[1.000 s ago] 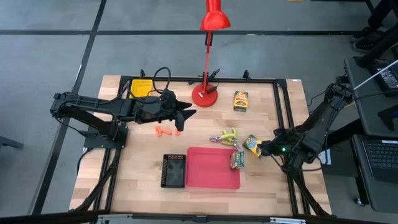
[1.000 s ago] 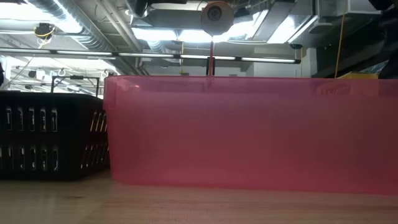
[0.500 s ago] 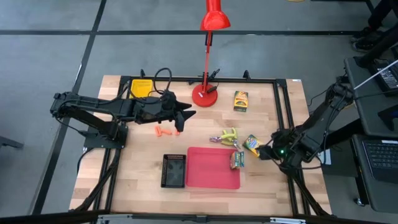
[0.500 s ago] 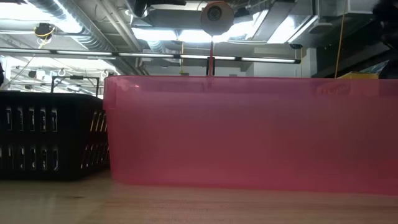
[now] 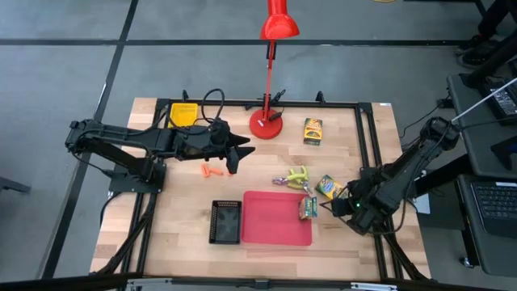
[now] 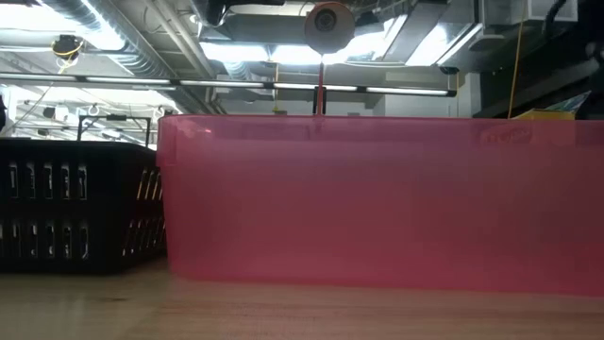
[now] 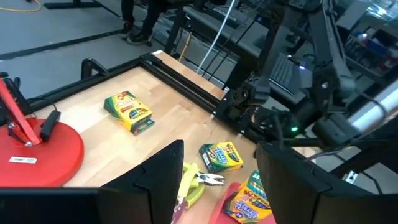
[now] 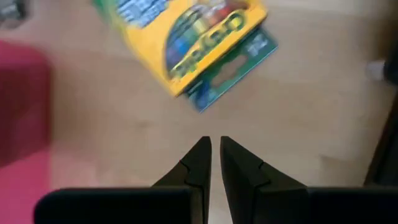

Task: Pick & Place School Supplies
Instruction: Put the bottom yellow crayon box into the red bin

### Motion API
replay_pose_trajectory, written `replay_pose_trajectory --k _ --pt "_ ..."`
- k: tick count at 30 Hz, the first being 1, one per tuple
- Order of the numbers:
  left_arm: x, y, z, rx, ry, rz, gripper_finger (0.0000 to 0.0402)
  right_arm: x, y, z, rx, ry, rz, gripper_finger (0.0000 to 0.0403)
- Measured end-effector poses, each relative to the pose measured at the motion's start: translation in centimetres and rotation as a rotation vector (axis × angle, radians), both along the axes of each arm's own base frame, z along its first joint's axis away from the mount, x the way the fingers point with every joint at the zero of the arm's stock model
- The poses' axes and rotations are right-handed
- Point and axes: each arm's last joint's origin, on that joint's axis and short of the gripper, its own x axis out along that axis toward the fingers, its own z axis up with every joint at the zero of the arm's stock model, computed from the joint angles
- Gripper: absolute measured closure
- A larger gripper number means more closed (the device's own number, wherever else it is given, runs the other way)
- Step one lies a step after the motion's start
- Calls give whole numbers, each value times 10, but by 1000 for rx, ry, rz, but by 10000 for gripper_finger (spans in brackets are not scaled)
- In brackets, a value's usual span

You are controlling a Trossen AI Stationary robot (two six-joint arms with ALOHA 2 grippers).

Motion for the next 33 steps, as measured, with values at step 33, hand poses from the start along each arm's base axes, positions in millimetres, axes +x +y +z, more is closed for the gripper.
replay_pose_trajectory --k 33 --pt "-1 0 -4 -47 24 7 201 30 -63 -39 -258 -170 -257 364"
